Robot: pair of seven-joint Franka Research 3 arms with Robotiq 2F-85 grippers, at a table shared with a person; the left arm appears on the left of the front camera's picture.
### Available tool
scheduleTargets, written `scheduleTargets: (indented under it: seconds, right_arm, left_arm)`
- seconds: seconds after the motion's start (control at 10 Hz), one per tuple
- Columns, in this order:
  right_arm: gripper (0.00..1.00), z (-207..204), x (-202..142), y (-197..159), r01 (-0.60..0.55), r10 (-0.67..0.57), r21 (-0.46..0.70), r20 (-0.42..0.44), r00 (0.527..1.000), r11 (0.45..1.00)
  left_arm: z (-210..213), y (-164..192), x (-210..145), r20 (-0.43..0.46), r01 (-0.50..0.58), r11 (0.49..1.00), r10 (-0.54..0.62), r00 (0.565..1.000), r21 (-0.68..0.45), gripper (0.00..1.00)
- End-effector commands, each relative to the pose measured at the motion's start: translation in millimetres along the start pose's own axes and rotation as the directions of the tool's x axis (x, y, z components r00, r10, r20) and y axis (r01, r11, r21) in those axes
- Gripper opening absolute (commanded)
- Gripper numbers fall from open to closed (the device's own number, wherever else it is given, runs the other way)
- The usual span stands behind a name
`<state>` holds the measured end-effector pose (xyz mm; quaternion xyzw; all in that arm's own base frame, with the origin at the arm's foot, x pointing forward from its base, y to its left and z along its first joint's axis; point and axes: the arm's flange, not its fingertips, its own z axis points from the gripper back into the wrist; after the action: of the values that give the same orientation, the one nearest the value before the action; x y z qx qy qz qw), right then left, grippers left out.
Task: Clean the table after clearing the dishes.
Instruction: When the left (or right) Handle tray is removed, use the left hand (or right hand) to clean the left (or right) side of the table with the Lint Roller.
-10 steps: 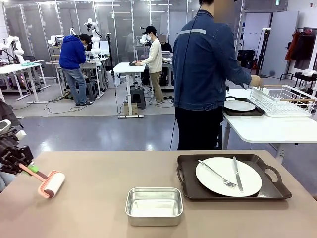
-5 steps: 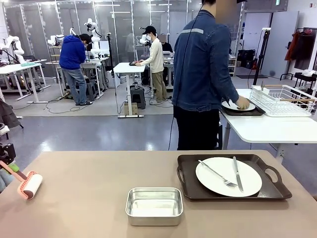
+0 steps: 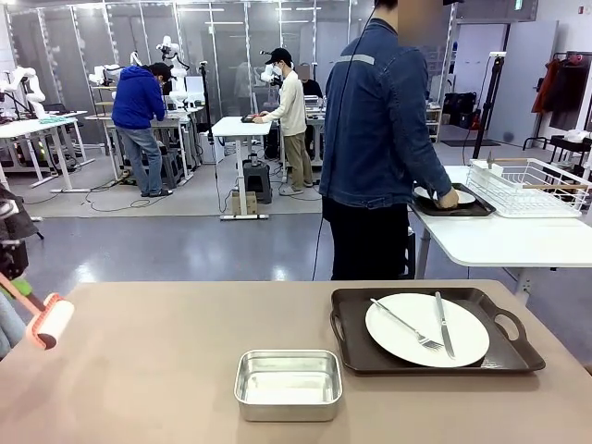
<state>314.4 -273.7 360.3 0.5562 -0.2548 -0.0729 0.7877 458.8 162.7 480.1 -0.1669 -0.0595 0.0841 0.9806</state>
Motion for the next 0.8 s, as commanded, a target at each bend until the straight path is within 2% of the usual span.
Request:
scheduleTargets:
  seconds: [0.0,0.1,0.2,0.7]
  right_arm:
    - [1.00,0.9,-0.1,3.4,-0.002,0.002,0.010,0.004,1.000,1.000]
    - [1.00,0.9,-0.1,3.4,-0.002,0.002,0.010,0.004,1.000,1.000]
    - [1.00,0.9,-0.1,3.4,-0.002,0.002,0.010,0.004,1.000,1.000]
    - [1.00,0.9,-0.1,3.4,-0.002,0.002,0.010,0.004,1.000,1.000]
  left_arm:
    - [21.4,-38.8,-20.5,0.037,0.016,0.998,-0.018,0.999,0.063,0.21]
    - [26.1,-51.7,-21.2,0.044,0.041,0.997,-0.043,0.998,0.059,0.21]
    - [19.1,-23.9,-7.7,0.028,0.020,0.999,-0.021,0.999,0.026,0.21]
    - [19.1,-23.9,-7.7,0.028,0.020,0.999,-0.021,0.999,0.026,0.21]
